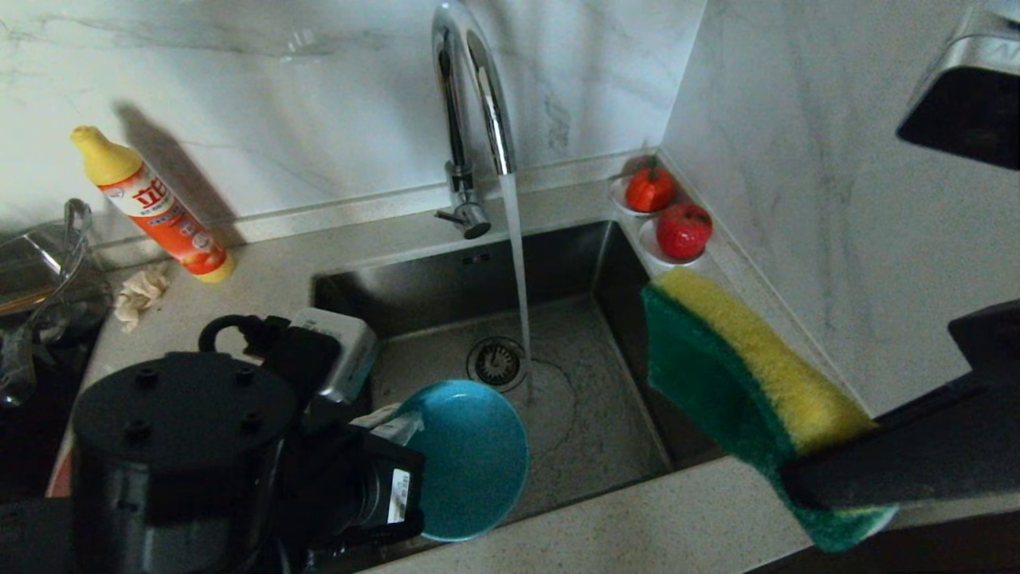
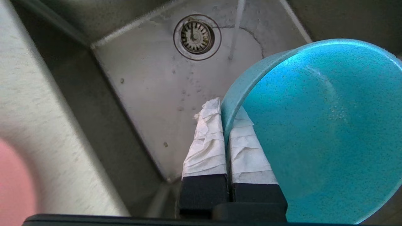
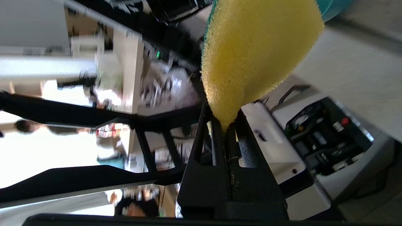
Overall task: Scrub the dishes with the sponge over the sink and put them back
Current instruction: Rinse the bowl
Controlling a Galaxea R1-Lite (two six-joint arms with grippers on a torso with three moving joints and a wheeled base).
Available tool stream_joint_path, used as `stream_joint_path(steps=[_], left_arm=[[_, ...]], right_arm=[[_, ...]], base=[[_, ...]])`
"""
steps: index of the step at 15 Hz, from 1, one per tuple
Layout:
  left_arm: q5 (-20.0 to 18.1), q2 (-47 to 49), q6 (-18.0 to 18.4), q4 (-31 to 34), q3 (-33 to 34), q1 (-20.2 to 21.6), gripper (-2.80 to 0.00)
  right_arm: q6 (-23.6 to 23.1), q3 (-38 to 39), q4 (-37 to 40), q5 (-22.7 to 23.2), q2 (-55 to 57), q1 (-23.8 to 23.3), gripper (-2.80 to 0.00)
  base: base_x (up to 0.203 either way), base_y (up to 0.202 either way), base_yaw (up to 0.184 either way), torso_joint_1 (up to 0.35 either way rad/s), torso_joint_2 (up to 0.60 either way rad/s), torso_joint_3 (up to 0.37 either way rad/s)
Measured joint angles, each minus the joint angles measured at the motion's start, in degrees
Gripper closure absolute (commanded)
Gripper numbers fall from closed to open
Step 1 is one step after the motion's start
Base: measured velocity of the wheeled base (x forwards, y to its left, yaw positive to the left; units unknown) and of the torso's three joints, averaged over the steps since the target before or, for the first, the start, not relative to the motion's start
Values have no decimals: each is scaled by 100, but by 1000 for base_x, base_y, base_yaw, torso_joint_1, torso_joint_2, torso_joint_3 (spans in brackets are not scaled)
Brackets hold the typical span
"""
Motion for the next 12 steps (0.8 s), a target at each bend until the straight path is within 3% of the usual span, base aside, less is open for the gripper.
stream_joint_path(steps=[4, 7, 12], left_arm=[[-236, 617, -419, 0, -607, 454, 0], [-280, 1043, -803, -13, -885, 677, 0], [-410, 1391, -962, -207, -1066, 1136, 0]], right_arm=[[-32, 35, -21, 5, -224, -507, 0], [-37, 21, -34, 9, -300, -617, 0], [-34, 35, -45, 28, -302, -718, 0]], base=[[0, 0, 0, 0, 0, 0], [0, 0, 0, 0, 0, 0], [0, 0, 0, 0, 0, 0]])
